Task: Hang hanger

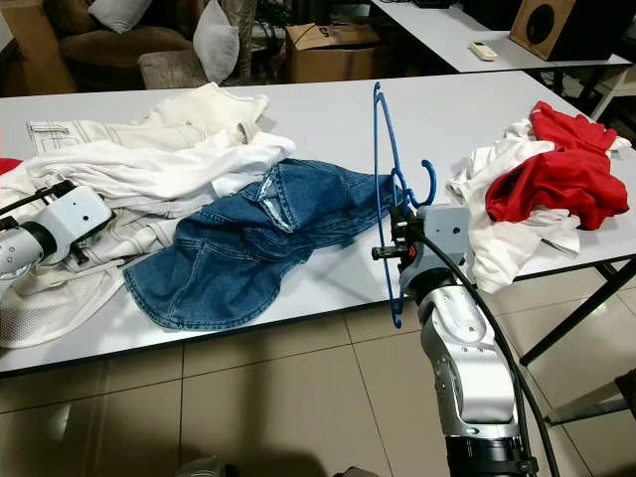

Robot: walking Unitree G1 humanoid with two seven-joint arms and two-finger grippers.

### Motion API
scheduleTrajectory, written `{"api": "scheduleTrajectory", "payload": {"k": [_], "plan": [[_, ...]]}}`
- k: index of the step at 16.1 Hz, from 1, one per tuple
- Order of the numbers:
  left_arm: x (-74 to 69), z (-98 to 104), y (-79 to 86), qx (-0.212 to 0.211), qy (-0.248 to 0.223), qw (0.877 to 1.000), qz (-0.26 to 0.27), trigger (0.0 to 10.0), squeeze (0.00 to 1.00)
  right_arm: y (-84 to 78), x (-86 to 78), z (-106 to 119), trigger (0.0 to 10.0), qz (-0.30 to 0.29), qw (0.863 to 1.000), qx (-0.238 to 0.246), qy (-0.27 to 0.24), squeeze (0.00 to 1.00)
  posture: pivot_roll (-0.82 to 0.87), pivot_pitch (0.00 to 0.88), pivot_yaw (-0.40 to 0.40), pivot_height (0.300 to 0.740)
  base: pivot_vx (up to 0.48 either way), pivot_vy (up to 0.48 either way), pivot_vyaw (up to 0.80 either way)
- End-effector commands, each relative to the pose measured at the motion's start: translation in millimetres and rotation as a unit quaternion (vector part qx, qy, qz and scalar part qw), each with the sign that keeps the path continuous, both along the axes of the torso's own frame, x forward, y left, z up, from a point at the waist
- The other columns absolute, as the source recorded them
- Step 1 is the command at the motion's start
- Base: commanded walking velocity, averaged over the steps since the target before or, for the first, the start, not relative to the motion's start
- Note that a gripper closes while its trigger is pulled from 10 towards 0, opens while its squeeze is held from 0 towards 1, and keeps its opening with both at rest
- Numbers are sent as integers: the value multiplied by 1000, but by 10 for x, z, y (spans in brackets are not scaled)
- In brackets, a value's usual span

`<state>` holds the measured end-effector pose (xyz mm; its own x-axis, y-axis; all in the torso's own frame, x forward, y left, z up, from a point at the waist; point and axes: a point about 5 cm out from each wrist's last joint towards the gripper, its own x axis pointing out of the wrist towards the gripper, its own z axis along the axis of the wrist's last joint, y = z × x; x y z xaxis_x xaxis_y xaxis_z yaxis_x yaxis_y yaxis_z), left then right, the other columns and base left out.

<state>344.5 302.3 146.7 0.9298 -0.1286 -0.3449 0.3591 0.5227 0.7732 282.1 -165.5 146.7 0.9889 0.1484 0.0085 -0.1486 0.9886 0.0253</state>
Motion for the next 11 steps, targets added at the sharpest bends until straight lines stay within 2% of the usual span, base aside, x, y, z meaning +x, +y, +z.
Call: {"api": "scheduleTrajectory", "payload": {"k": [1, 4, 5, 6, 7, 8, 11], "plan": [[47, 35, -37, 3, -5, 1000, 1, 10000, 0, 14, 11, 55, 10000, 5, 1000, -2, -9, 0, -86, 0, 15, 740, 0, 0, 0], [66, 7, -78, -1, -7, 1000, 5, 10000, 0, 21, 15, 59, 10000, 5, 1000, -1, -10, 0, -88, 0, 18, 740, 0, 0, 0], [74, 17, -78, -4, -12, 1000, 9, 9333, 0, 20, 13, 59, 10000, 4, 1000, -1, -10, 0, -89, 0, 22, 740, 0, 0, 0], [81, 31, -71, -4, -16, 1000, 13, 4353, 0, 14, 7, 55, 10000, 2, 1000, 0, -9, 0, -89, 0, 22, 740, 0, 0, 0], [84, 44, -60, -4, -17, 1000, 16, 1333, 0, 14, 5, 52, 10000, 2, 1000, 0, -9, 0, -88, 0, 23, 740, 0, 0, 0], [86, 49, -51, -5, -17, 1000, 19, 0, 0, 15, 7, 53, 10000, 1, 1000, 1, -9, 0, -87, 0, 23, 740, 0, 0, 0], [86, 59, -25, -4, -17, 999, 27, 0, 0, 18, 11, 56, 10000, 1, 1000, 2, -9, 0, -87, 0, 23, 740, 0, 0, 0]]}}
